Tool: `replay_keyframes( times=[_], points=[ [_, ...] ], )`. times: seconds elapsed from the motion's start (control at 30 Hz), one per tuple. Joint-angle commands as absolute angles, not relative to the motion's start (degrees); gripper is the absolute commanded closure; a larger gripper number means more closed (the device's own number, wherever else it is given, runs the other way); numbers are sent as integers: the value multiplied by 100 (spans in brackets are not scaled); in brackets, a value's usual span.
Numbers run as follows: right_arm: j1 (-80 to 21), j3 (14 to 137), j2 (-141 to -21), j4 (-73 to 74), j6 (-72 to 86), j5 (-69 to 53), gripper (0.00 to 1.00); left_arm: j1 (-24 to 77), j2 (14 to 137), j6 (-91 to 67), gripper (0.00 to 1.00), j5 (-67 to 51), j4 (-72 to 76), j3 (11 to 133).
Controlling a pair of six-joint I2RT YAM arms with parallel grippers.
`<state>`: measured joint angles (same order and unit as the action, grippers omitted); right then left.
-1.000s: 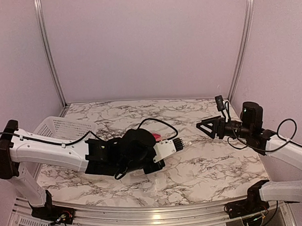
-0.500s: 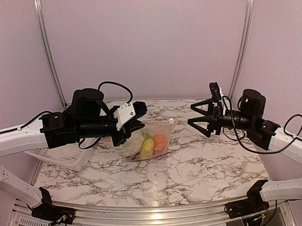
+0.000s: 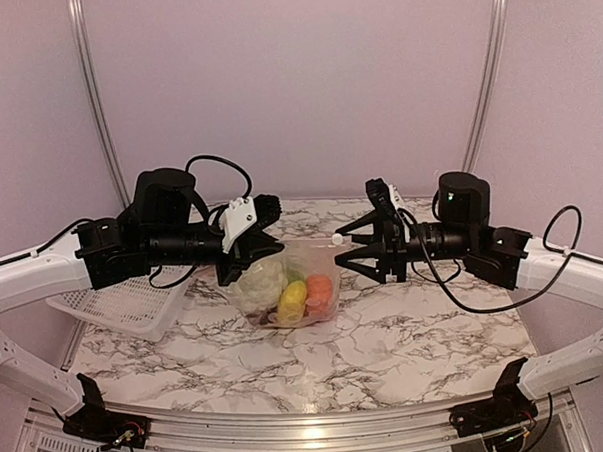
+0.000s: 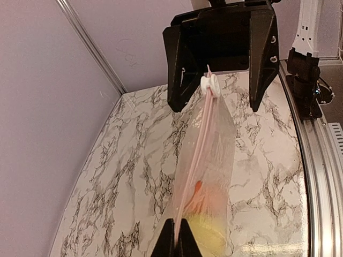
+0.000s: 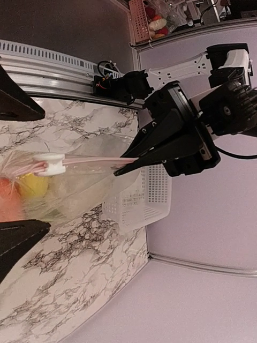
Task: Open the zip-top bag and remove the fake food
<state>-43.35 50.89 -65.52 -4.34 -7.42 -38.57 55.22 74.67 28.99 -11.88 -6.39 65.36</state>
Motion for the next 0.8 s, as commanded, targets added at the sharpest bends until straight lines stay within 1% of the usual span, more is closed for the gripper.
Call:
replay_keyframes(
  times=[0.0,0.1,0.2,0.33,0.43,0.57,0.63,0.67,0.7,0.77],
  points=[
    [-4399,5291,-6640,-152,-978,-3609,47,5404,7382,2879,100,-1460,-484,6522],
    [-4402,5265,-6618,-116,-1014,-3517,55,5355,7378,2857,100,-1492,-446,6504],
    [-4395,5297,-6618,-88,-1038,-3454,67,5333,7406,2864,100,-1550,-439,6504],
    [-4400,5394,-6637,-108,-1034,-3483,70,5329,7492,2865,100,-1597,-492,6521],
    [-4407,5477,-6691,-67,-1047,-3455,82,5326,7529,2865,100,-1615,-522,6534],
    [-4404,5510,-6704,-70,-962,-3422,91,5317,7560,2868,100,-1615,-577,6548],
    [-4410,5527,-6698,-86,-906,-3419,100,5320,7582,2812,100,-1605,-581,6568],
    [-4416,5535,-6690,-94,-879,-3406,100,5318,7607,2733,100,-1600,-572,6608],
    [-4414,5543,-6686,-96,-837,-3387,100,5320,7625,2654,97,-1653,-560,6686],
    [-4423,5569,-6684,-97,-791,-3407,100,5334,7675,2443,76,-1785,-494,6839]
  ],
)
